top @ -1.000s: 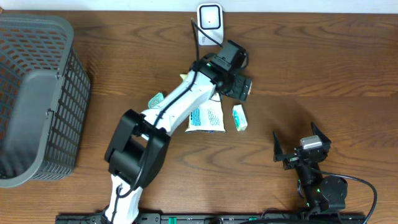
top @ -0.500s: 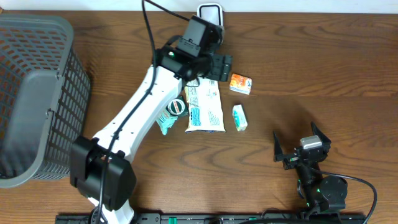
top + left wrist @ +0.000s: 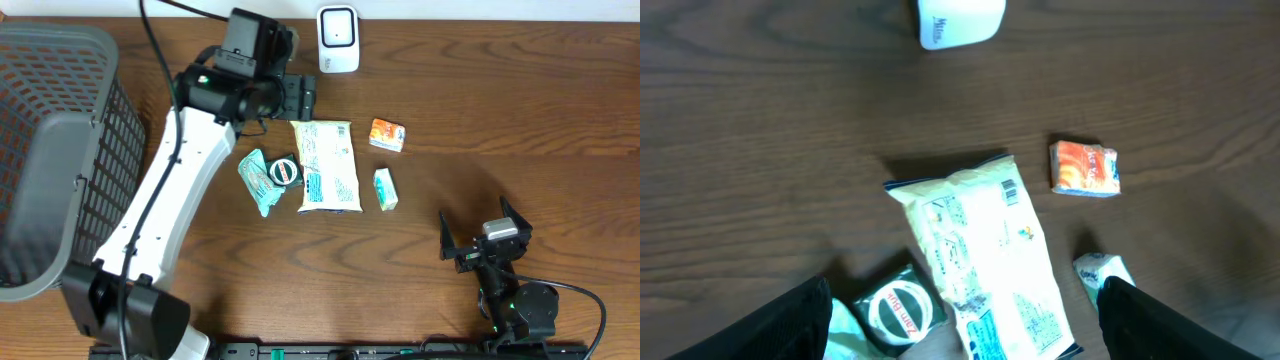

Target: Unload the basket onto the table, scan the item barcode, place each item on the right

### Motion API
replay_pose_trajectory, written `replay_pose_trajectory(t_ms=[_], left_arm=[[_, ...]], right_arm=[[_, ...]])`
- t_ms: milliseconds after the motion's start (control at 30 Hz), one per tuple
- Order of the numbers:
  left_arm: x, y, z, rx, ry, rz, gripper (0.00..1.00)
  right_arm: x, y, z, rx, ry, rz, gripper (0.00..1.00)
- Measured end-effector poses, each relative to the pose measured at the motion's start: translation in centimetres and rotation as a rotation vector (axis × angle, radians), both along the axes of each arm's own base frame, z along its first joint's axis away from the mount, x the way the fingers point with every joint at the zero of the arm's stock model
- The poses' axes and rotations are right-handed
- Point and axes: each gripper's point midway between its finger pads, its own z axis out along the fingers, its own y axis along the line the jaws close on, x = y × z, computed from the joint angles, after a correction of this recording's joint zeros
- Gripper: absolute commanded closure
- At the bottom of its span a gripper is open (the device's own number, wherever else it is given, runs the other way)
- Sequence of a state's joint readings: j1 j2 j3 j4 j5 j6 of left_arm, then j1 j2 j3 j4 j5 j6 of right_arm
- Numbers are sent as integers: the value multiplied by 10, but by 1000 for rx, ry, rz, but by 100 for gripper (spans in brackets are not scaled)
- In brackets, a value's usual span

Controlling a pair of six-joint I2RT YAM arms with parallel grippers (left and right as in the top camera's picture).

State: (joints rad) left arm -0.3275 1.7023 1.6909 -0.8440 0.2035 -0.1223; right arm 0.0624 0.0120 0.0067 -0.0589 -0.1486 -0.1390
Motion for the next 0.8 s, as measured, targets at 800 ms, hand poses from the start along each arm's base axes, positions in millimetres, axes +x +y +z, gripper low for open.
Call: replay_pose_trajectory(t_ms=[800], left_arm=[[-20,9,-13,44,92,-13,16]], right_arm=[[0,0,0,0,0,0,1]])
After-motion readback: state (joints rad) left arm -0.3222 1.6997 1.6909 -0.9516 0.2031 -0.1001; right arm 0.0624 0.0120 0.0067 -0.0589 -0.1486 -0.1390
